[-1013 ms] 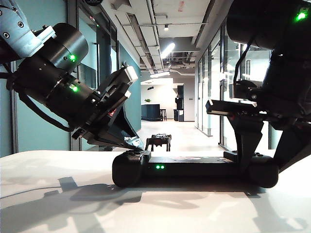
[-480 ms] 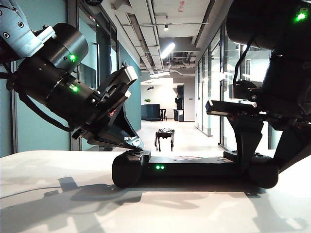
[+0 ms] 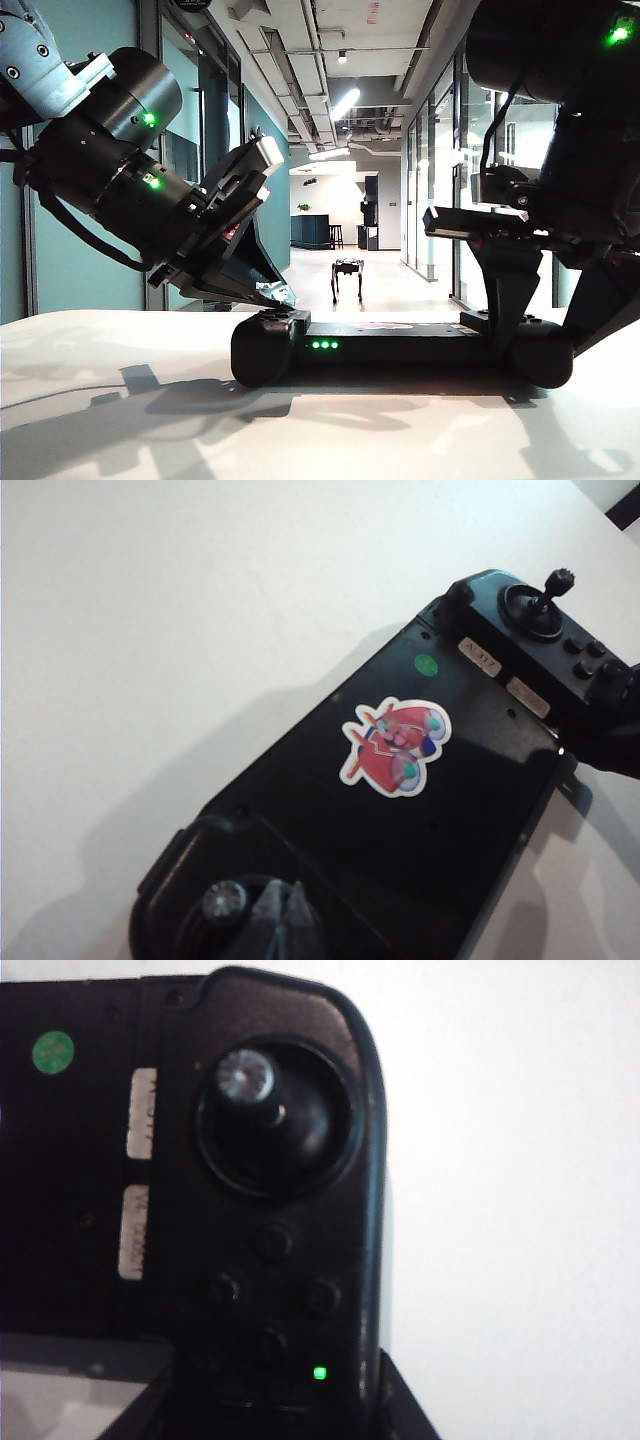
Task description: Push the left joystick on the remote control sitting on the white table forward to make the robot dog walk in a straight line until it approaches the door.
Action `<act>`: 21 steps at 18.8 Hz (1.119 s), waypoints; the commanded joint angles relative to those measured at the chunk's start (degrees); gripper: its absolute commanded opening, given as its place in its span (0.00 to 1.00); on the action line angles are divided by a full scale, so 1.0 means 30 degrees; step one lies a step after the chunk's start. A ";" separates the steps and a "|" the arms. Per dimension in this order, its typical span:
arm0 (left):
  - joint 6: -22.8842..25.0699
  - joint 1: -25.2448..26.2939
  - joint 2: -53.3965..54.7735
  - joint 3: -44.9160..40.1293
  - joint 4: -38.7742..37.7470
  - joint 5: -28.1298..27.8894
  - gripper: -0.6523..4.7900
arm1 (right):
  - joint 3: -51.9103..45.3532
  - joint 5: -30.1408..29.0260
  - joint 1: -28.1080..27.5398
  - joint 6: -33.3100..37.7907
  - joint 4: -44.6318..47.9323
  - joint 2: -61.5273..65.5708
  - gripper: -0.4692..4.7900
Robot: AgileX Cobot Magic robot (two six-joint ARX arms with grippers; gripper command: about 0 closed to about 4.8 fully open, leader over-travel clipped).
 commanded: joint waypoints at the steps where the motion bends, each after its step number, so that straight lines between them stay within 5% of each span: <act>1: -0.0007 0.0000 0.0015 0.0036 -0.0036 0.0204 0.11 | 0.0087 -0.0175 0.0036 0.0007 0.0204 0.0007 0.39; 18: -0.0372 0.0007 -0.8240 0.0058 -0.6951 0.1071 0.11 | 0.0087 -0.0175 0.0036 -0.0066 0.0204 0.0007 0.39; 21: -0.0940 0.0007 -1.0608 0.0058 -0.8123 -0.0699 0.11 | 0.0087 -0.0168 0.0036 -0.0066 0.0240 0.0007 0.39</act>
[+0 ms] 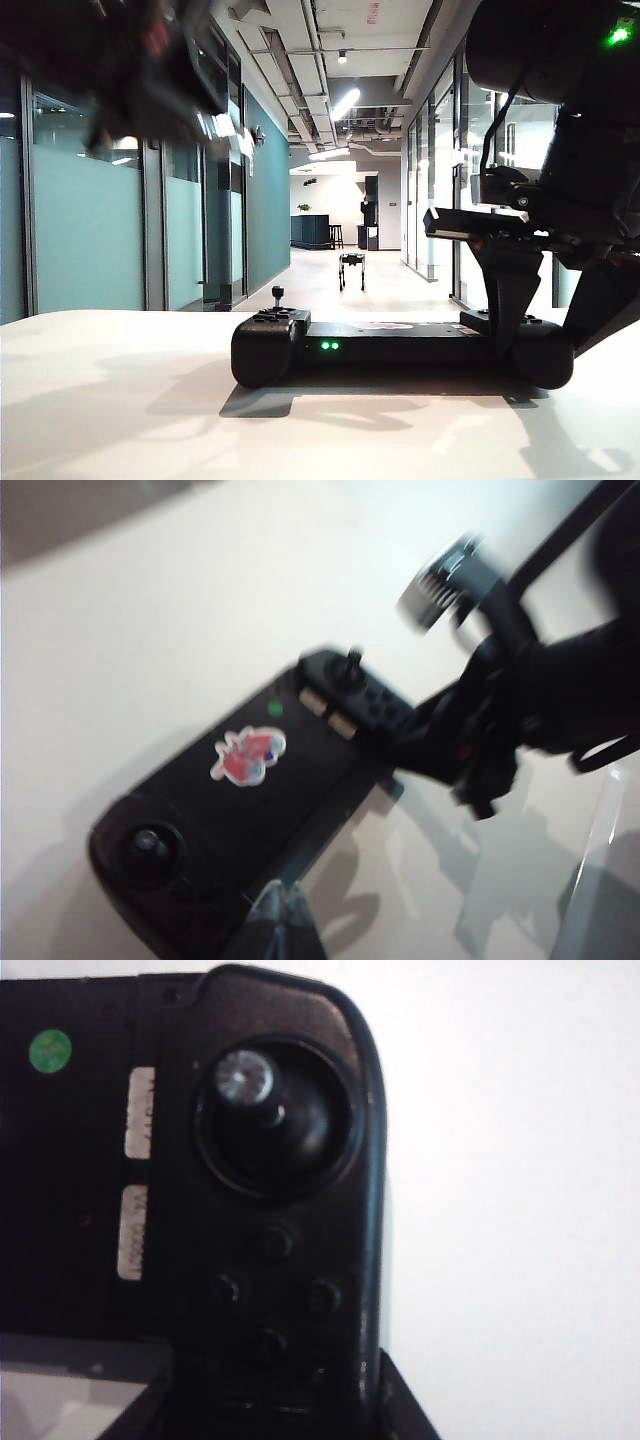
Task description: Push the left joystick on the remote control sitting on the white table forward to make the robot dog walk in a straight line until it approaches the door.
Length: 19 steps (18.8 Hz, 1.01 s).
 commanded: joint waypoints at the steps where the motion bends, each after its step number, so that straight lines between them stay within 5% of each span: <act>1: -0.0430 -0.0015 -0.1989 0.0029 -0.1231 -0.2499 0.11 | 0.0087 -0.0168 0.0036 0.0022 0.0270 -0.0015 0.39; 6: -0.0430 -0.0015 -0.5588 0.0022 -0.2106 -0.4583 0.11 | 0.0087 -0.0357 0.0036 -0.0423 0.0262 -0.0022 0.41; 8: -0.0430 -0.0015 -0.6302 0.0029 -0.2280 -0.4838 0.11 | 0.0095 -0.0794 0.0036 -0.0452 0.0255 -0.0022 0.59; 12: -0.0787 -0.0015 -0.6390 0.0022 -0.2674 -0.4816 0.11 | 0.0095 -0.1202 0.0022 -0.0495 -0.0058 -0.0233 0.63; 14: -0.0794 -0.0015 -0.6390 0.0029 -0.2659 -0.4816 0.11 | 0.0131 -0.1195 0.0022 -0.0918 -0.0291 -0.0758 0.76; 19: -0.0787 -0.0015 -0.6404 0.0532 -0.2885 -0.4823 0.11 | 0.1763 -0.1173 0.0022 -0.1945 -0.2980 -0.2127 0.76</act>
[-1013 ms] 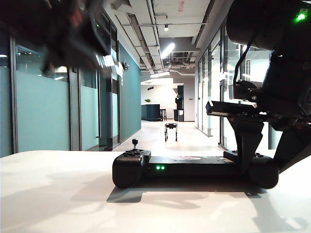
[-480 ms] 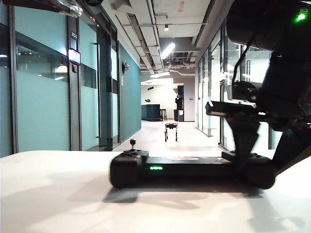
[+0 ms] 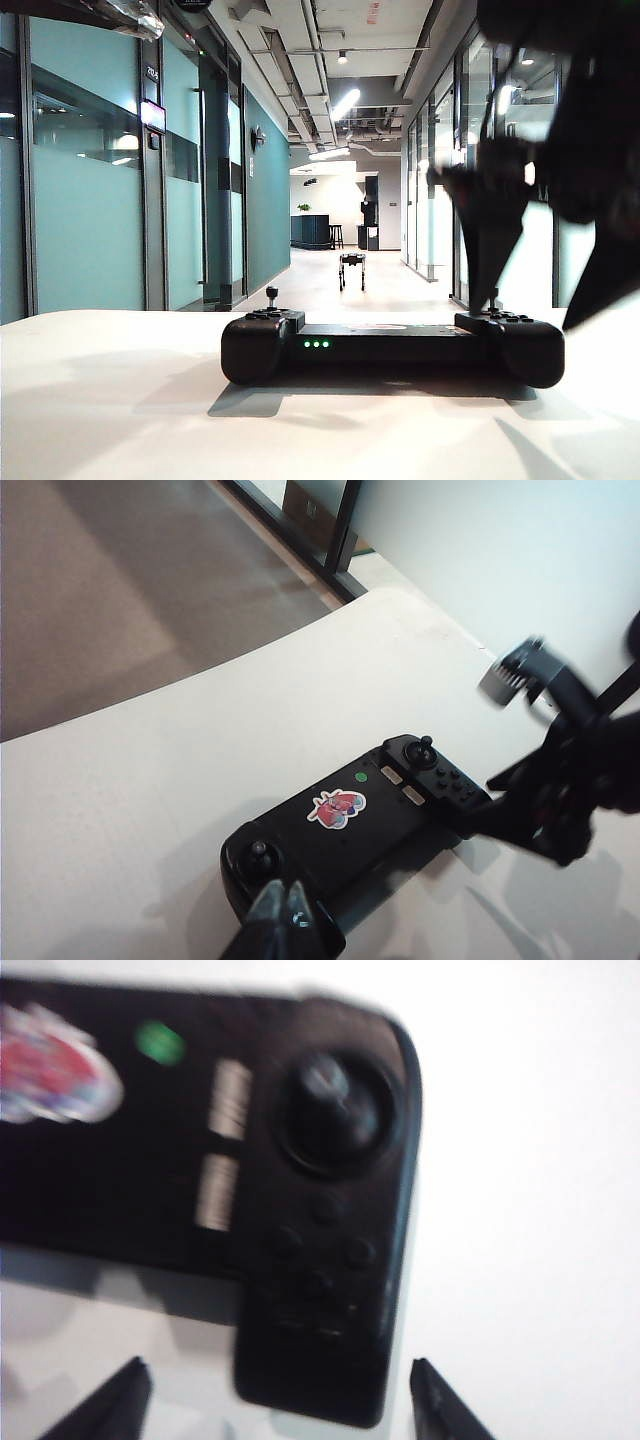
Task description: Push the left joystick on the remote control sitting on the white table forward to make the robot dog walk in a straight line until it approaches the door.
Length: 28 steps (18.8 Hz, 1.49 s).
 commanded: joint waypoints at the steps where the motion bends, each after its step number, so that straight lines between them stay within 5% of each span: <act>1: -0.0066 -0.0015 -0.0066 0.0641 -0.0153 -0.0007 0.11 | 0.1479 0.0022 0.0022 -0.1311 -0.1734 -0.0597 0.75; 2: -0.0066 -0.0015 -0.0066 0.0852 -0.0437 -0.0007 0.11 | 0.1865 0.0015 0.0036 -0.1741 -0.2193 -0.0670 0.73; 3: -0.0058 -0.0015 -0.0073 0.1078 -0.0794 0.0000 0.11 | 0.2426 0.0051 0.0036 -0.2317 -0.2987 -0.0801 0.60; 5: 0.0015 -0.0022 -0.0532 0.1188 -0.1290 -0.0022 0.11 | 0.3257 0.0670 0.0044 -0.2339 -0.4320 -0.1158 0.08; 12: 0.0102 -0.0022 -0.2820 -0.0211 -0.0831 -0.1588 0.11 | 0.2382 0.2171 0.0066 -0.4306 -0.2324 -0.4197 0.08; 20: 0.1457 -0.0015 -0.5960 -0.4109 0.3446 -0.1712 0.11 | -0.2237 0.2433 0.0051 -0.5064 0.4306 -0.9194 0.08; 28: 0.1537 -0.0022 -0.6630 -0.7023 0.7839 -0.1661 0.11 | -0.2441 0.2514 0.0029 -0.5275 0.4714 -0.9588 0.08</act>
